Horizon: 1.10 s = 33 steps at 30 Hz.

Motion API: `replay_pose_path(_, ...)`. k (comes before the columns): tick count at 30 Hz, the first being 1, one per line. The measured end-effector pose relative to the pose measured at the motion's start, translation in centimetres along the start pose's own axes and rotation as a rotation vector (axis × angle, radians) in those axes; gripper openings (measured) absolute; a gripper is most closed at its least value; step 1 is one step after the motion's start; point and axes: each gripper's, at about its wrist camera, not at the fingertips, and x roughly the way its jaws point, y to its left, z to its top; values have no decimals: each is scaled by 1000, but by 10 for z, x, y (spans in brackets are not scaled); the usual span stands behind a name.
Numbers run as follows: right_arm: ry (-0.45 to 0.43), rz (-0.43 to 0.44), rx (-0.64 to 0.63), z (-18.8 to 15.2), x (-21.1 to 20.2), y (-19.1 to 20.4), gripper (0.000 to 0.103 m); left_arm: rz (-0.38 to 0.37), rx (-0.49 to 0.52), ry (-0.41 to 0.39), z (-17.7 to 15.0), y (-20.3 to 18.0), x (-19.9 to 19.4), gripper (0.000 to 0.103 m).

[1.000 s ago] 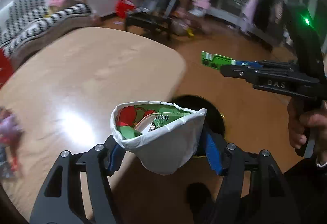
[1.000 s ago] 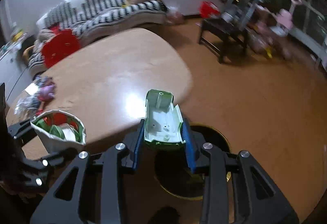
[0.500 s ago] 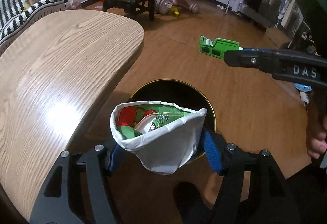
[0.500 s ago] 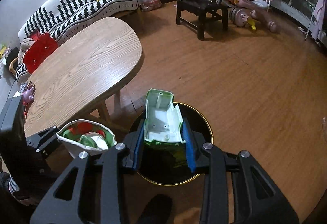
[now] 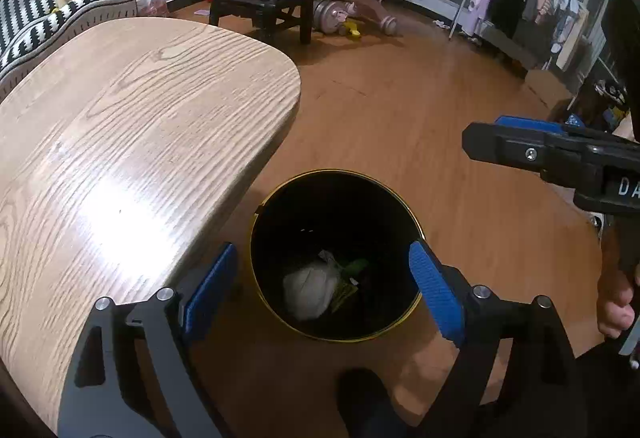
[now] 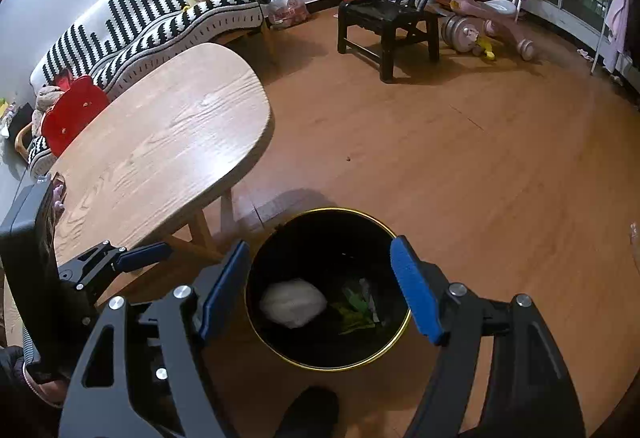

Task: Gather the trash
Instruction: 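Carry the cup and tray to the bin and release both inside, then grasp the clear plastic bag with left tool while right tool grasps the pink pig toy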

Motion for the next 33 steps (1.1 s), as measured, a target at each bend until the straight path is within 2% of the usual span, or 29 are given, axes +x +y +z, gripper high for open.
replay_pose_path(5,-33,32,-30,12,-11,26,72,11,8,-30,-5,8,-28,89)
replay_pose_path(11,-60,110,-130,28,-19,102,75,92,-21,-103,-25,53,-97,94)
replay_pose_path(18,-77,235,-284,35,-24,232,75,243,-171,-161,-76,142,-188,94)
replay_pose_path(26,-59,357,-432,20,-7,377,75,447,-384,-232,-166,252,-302,94)
replay_pose_path(29,-44,380,-474,12,6,414,75,508,-493,-261,-199,294,-339,94)
replay_pose_path(33,-19,387,-506,8,29,451,76,555,-597,-276,-229,329,-365,94)
